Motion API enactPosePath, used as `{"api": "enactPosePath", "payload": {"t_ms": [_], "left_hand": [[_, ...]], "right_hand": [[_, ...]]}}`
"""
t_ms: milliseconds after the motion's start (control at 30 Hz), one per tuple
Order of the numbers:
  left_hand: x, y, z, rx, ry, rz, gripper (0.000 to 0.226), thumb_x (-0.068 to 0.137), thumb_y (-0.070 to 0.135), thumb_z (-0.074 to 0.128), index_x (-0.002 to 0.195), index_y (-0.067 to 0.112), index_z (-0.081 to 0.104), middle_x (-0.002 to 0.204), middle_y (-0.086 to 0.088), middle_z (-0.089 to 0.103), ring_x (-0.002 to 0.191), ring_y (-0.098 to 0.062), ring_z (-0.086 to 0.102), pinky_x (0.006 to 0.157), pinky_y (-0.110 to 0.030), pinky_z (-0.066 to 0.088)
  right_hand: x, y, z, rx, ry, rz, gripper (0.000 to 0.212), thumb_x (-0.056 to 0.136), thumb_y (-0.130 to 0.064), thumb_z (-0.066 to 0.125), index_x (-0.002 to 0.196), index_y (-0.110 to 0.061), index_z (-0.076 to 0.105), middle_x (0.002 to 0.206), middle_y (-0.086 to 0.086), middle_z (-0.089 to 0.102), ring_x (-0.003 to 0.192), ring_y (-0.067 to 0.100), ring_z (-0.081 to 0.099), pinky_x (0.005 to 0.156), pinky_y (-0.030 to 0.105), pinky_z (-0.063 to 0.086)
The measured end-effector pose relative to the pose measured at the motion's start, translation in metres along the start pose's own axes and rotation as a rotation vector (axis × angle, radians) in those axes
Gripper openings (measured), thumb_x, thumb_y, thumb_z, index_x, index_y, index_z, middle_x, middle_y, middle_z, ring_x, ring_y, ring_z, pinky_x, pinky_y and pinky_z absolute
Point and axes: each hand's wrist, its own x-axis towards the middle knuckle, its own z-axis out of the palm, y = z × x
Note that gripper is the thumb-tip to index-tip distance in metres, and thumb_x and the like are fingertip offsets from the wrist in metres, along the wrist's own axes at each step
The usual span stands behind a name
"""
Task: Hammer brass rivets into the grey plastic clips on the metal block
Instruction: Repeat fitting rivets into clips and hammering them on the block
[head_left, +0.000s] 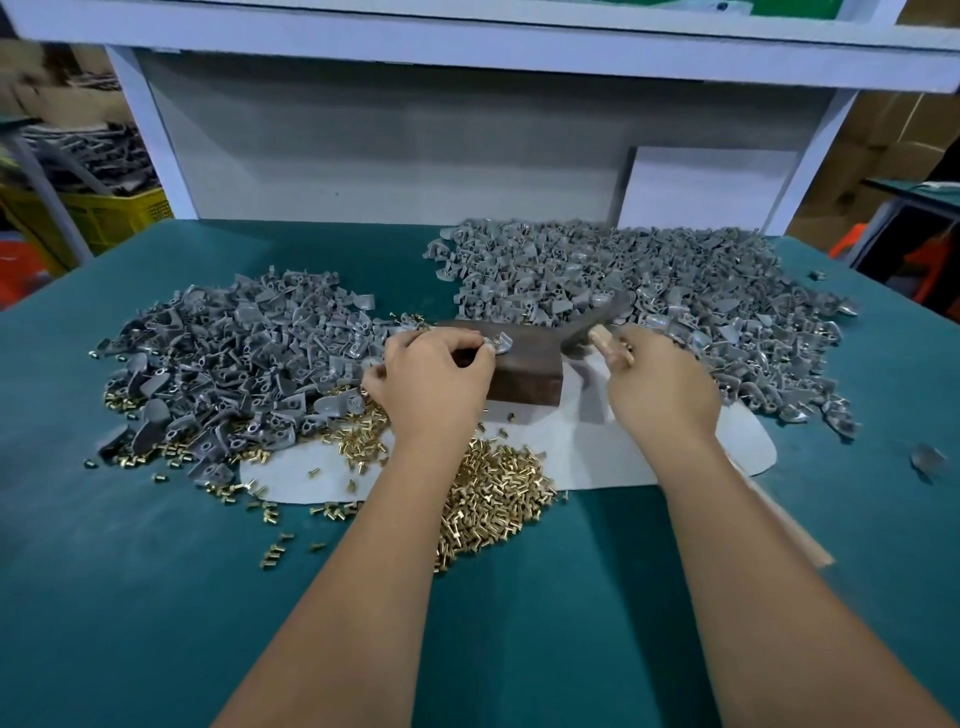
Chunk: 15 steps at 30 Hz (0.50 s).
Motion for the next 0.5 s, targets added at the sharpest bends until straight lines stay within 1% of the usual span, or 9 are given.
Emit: {"api": "enactPosePath", "payload": {"t_ms": [67, 133, 167, 200, 233, 300, 367, 433, 500], "left_hand": [[0.0, 0.001, -0.001, 0.009, -0.015, 0.015, 0.012, 0.089, 0.043, 0.064, 0.092, 0.038, 0.074, 0.092, 0.028, 0.054, 0.128, -0.012, 0.036, 0.109, -0.05, 0.019], [0.0, 0.002, -0.004, -0.029, -0.037, 0.036, 0.009, 0.089, 0.042, 0.065, 0.088, 0.038, 0.072, 0.096, 0.028, 0.059, 0.127, -0.01, 0.034, 0.109, -0.049, 0.018], [0.0, 0.002, -0.005, -0.078, -0.044, 0.049, 0.007, 0.088, 0.042, 0.066, 0.086, 0.039, 0.071, 0.099, 0.028, 0.062, 0.127, -0.008, 0.033, 0.109, -0.049, 0.017], [0.0, 0.003, -0.007, -0.143, -0.051, 0.064, 0.005, 0.087, 0.041, 0.069, 0.082, 0.04, 0.07, 0.101, 0.028, 0.063, 0.125, -0.005, 0.031, 0.109, -0.048, 0.016], [0.0, 0.003, -0.009, -0.21, -0.056, 0.085, 0.009, 0.086, 0.04, 0.071, 0.078, 0.043, 0.067, 0.1, 0.029, 0.063, 0.123, -0.003, 0.03, 0.11, -0.047, 0.016], [-0.001, 0.004, -0.012, -0.297, -0.072, 0.13, 0.02, 0.084, 0.036, 0.074, 0.073, 0.048, 0.062, 0.095, 0.031, 0.062, 0.121, -0.001, 0.029, 0.112, -0.047, 0.02], [-0.001, 0.006, -0.015, -0.325, -0.094, 0.165, 0.023, 0.084, 0.03, 0.075, 0.077, 0.048, 0.063, 0.094, 0.032, 0.061, 0.122, -0.005, 0.03, 0.112, -0.046, 0.025], [0.001, 0.005, -0.017, -0.361, -0.146, 0.171, 0.022, 0.085, 0.024, 0.074, 0.083, 0.045, 0.067, 0.097, 0.028, 0.063, 0.125, -0.01, 0.035, 0.111, -0.046, 0.03], [0.003, 0.003, -0.018, -0.432, -0.215, 0.158, 0.014, 0.086, 0.022, 0.07, 0.091, 0.035, 0.075, 0.105, 0.009, 0.069, 0.126, -0.021, 0.047, 0.108, -0.049, 0.038]], "right_hand": [[0.0, 0.005, 0.002, -0.067, 0.021, 0.016, 0.022, 0.094, -0.024, 0.046, 0.103, -0.025, 0.066, 0.087, 0.011, 0.064, 0.079, 0.031, 0.049, 0.063, 0.032, 0.037], [-0.002, 0.002, 0.004, -0.195, 0.135, -0.044, 0.025, 0.093, -0.024, 0.048, 0.106, -0.021, 0.069, 0.097, 0.014, 0.062, 0.095, 0.035, 0.049, 0.074, 0.037, 0.039], [-0.004, -0.002, 0.005, -0.199, 0.195, -0.093, 0.025, 0.093, -0.025, 0.049, 0.108, -0.019, 0.068, 0.102, 0.013, 0.061, 0.099, 0.034, 0.048, 0.079, 0.038, 0.039], [-0.007, -0.007, 0.005, -0.131, 0.225, -0.154, 0.026, 0.095, -0.028, 0.048, 0.109, -0.019, 0.068, 0.102, 0.01, 0.061, 0.099, 0.03, 0.048, 0.082, 0.038, 0.039], [-0.011, -0.014, 0.005, 0.014, 0.213, -0.214, 0.027, 0.097, -0.029, 0.046, 0.109, -0.019, 0.067, 0.1, 0.004, 0.061, 0.097, 0.024, 0.05, 0.081, 0.037, 0.041], [-0.021, -0.03, 0.006, 0.417, 0.087, -0.281, 0.026, 0.098, -0.031, 0.046, 0.111, -0.024, 0.067, 0.098, -0.009, 0.062, 0.094, 0.012, 0.055, 0.079, 0.029, 0.046], [-0.031, -0.046, 0.005, 0.761, -0.032, -0.282, 0.022, 0.096, -0.029, 0.052, 0.111, -0.027, 0.068, 0.101, -0.017, 0.066, 0.095, 0.004, 0.059, 0.081, 0.023, 0.048], [-0.036, -0.055, 0.005, 0.89, -0.097, -0.258, 0.016, 0.092, -0.022, 0.058, 0.1, -0.027, 0.07, 0.096, -0.015, 0.07, 0.092, 0.003, 0.063, 0.084, 0.027, 0.052], [-0.03, -0.058, 0.005, 0.847, -0.143, -0.22, 0.015, 0.09, -0.016, 0.061, 0.089, -0.027, 0.071, 0.088, -0.011, 0.071, 0.088, 0.007, 0.065, 0.085, 0.034, 0.054]]}}
